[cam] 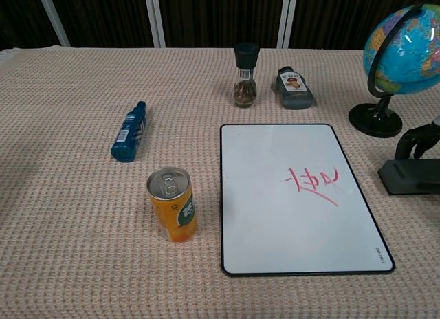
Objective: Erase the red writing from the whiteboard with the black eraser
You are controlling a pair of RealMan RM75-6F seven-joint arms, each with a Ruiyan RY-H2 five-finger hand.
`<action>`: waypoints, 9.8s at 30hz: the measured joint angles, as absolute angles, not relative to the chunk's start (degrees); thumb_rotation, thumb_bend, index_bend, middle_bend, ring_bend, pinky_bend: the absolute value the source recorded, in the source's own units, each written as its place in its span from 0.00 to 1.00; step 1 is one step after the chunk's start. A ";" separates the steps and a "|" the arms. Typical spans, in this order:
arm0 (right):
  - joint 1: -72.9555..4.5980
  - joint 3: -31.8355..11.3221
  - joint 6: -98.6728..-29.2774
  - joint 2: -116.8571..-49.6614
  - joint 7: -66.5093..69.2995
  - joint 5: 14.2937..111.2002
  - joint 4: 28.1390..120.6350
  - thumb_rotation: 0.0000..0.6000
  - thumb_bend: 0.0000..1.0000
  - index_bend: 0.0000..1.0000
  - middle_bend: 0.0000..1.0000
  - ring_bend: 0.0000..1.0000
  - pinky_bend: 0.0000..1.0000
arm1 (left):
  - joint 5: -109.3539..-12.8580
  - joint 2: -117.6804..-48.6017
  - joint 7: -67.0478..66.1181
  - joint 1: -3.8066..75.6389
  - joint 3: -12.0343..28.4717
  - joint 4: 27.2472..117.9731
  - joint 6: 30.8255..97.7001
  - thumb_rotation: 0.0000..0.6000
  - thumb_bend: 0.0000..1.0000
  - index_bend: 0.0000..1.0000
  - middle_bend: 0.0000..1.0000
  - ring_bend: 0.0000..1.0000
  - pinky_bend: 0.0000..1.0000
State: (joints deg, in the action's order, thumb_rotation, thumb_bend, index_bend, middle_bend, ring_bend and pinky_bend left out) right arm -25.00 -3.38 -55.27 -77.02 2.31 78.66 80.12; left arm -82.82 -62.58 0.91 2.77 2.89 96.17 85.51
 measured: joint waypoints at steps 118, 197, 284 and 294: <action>-39.56 -4.08 -51.98 -87.05 -16.73 68.30 90.60 1.00 0.43 0.54 0.51 0.48 0.38 | -82.14 -61.83 1.21 2.88 2.79 97.19 84.59 1.00 0.74 0.19 0.04 0.00 0.00; -32.78 0.55 -56.80 -83.89 -12.71 76.25 93.82 1.00 0.44 0.54 0.51 0.48 0.38 | -82.59 -61.88 0.86 2.74 2.68 97.23 85.01 1.00 0.74 0.19 0.04 0.00 0.01; -30.28 -1.40 -50.99 -76.84 7.50 76.34 73.94 1.00 0.13 0.05 0.05 0.09 0.16 | -82.49 -62.12 -0.38 2.66 2.44 97.54 84.90 1.00 0.74 0.19 0.04 0.00 0.01; -29.14 -2.69 -55.01 -72.88 6.74 76.46 79.05 1.00 0.09 0.00 0.01 0.05 0.15 | -82.37 -62.18 -0.42 2.63 2.54 97.55 85.01 1.00 0.74 0.19 0.04 0.00 0.01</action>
